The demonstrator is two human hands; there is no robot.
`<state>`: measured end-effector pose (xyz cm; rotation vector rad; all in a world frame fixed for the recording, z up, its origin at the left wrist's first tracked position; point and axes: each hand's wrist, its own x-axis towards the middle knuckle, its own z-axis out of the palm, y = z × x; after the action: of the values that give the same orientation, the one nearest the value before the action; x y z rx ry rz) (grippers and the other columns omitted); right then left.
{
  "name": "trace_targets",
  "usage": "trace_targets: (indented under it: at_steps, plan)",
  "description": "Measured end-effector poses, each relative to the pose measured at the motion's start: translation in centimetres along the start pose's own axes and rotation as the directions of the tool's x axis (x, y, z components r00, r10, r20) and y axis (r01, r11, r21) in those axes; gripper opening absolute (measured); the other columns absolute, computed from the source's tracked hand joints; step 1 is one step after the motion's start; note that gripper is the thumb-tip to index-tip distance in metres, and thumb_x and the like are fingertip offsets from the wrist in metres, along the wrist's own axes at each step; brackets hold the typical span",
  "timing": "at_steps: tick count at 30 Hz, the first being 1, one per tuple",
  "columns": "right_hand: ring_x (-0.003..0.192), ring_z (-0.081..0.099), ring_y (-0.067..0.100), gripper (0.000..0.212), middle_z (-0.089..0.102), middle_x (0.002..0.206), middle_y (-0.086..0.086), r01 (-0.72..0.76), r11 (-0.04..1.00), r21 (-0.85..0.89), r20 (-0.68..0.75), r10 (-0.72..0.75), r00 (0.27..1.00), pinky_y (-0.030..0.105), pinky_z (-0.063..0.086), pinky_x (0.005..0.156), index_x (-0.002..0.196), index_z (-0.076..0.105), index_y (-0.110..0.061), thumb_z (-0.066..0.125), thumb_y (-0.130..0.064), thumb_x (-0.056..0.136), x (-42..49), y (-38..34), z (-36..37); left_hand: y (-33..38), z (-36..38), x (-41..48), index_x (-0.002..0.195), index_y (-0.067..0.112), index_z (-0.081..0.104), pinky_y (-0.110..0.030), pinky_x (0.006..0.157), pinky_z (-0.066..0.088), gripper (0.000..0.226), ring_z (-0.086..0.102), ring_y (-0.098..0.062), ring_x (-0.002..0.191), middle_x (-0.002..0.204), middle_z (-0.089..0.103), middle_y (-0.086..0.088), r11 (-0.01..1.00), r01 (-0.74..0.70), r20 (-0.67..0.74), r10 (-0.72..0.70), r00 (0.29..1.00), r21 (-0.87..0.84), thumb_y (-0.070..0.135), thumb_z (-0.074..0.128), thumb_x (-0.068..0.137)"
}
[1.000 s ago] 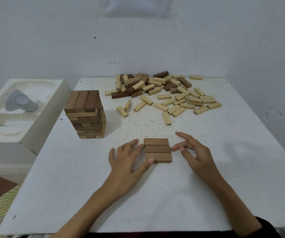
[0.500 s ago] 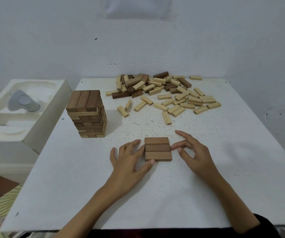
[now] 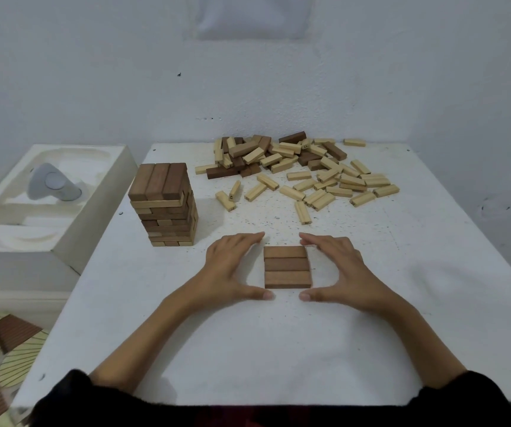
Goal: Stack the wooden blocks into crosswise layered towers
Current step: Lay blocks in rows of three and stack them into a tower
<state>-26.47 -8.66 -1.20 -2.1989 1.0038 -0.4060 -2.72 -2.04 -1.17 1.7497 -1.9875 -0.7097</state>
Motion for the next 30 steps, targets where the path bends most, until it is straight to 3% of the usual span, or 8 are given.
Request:
trace_targets:
  at_steps: [3, 6, 11, 17, 24, 27, 30]
  plan:
    - [0.122, 0.022, -0.002, 0.084, 0.034, 0.126, -0.03, 0.024, 0.998, -0.051, 0.022, -0.023, 0.999, 0.025, 0.017, 0.103, 0.132, 0.031, -0.048, 0.077, -0.057, 0.063, 0.5, -0.1, 0.0, -0.4, 0.2, 0.4, 0.14, 0.04, 0.03, -0.026, 0.107, 0.015, 0.098, 0.028, -0.001, 0.126, 0.132, 0.041, 0.02, 0.998, -0.066, -0.036, 0.065, 0.997, -0.019, 0.074, 0.063, 0.056]
    - [0.117, 0.029, -0.002, 0.076, 0.043, 0.127, -0.024, 0.078, 0.992, -0.098, 0.01, -0.077, 0.997, 0.017, 0.019, 0.096, 0.128, 0.04, -0.045, 0.063, -0.069, 0.06, 1.2, 0.1, 0.2, -0.9, 0.6, 0.4, 0.133, 0.042, 0.041, -0.032, 0.106, 0.024, 0.082, 0.037, 0.0, 0.121, 0.126, 0.049, 0.021, 0.993, -0.117, -0.087, 0.118, 0.989, 0.014, 0.076, 0.061, 0.06]
    - [0.115, 0.031, -0.009, 0.07, 0.047, 0.12, -0.026, 0.11, 0.988, -0.111, -0.034, -0.115, 0.993, 0.011, 0.018, 0.094, 0.122, 0.043, -0.047, 0.06, -0.07, 0.058, 1.5, 0.2, 0.5, -0.5, 0.2, 0.5, 0.124, 0.036, 0.053, -0.028, 0.1, 0.028, 0.07, 0.04, 0.005, 0.112, 0.118, 0.052, 0.024, 0.99, -0.138, -0.097, 0.138, 0.986, 0.009, 0.065, 0.067, 0.062]
    - [0.114, 0.035, -0.005, 0.066, 0.048, 0.119, -0.027, 0.176, 0.981, -0.084, -0.075, -0.182, 0.98, 0.015, 0.021, 0.095, 0.119, 0.046, -0.047, 0.063, -0.065, 0.058, 1.5, -1.2, -0.3, 0.1, -1.4, 0.0, 0.12, 0.032, 0.056, -0.034, 0.096, 0.037, 0.068, 0.046, 0.0, 0.108, 0.114, 0.056, 0.019, 0.981, -0.195, -0.143, 0.191, 0.971, -0.012, 0.062, 0.067, 0.06]
    - [0.109, 0.039, -0.002, 0.069, 0.047, 0.118, -0.03, 0.271, 0.956, -0.11, -0.124, -0.283, 0.951, 0.022, 0.028, 0.094, 0.12, 0.049, -0.045, 0.063, -0.066, 0.056, 3.5, -5.8, -3.2, 1.8, -7.5, -0.5, 0.12, 0.031, 0.055, -0.017, 0.084, 0.038, 0.07, 0.043, 0.002, 0.105, 0.112, 0.054, 0.017, 0.967, -0.238, -0.178, 0.251, 0.952, 0.089, 0.064, 0.065, 0.06]
    - [0.107, 0.038, -0.003, 0.069, 0.047, 0.117, -0.03, 0.3, 0.948, -0.106, -0.13, -0.313, 0.941, 0.027, 0.031, 0.093, 0.119, 0.05, -0.045, 0.062, -0.067, 0.055, 4.9, -7.8, -3.9, 2.0, -9.9, -0.8, 0.117, 0.028, 0.058, -0.007, 0.081, 0.032, 0.069, 0.041, 0.008, 0.103, 0.105, 0.05, 0.027, 0.956, -0.255, -0.224, 0.283, 0.933, 0.146, 0.064, 0.064, 0.059]
    - [0.106, 0.04, 0.001, 0.07, 0.046, 0.114, -0.033, 0.331, 0.937, -0.112, -0.145, -0.345, 0.927, 0.033, 0.033, 0.094, 0.119, 0.05, -0.044, 0.061, -0.068, 0.054, 6.5, -9.7, -4.2, 1.8, -12.2, -1.0, 0.112, 0.03, 0.06, -0.012, 0.082, 0.033, 0.064, 0.044, 0.005, 0.095, 0.097, 0.05, 0.028, 0.945, -0.25, -0.272, 0.302, 0.913, 0.21, 0.063, 0.064, 0.057]
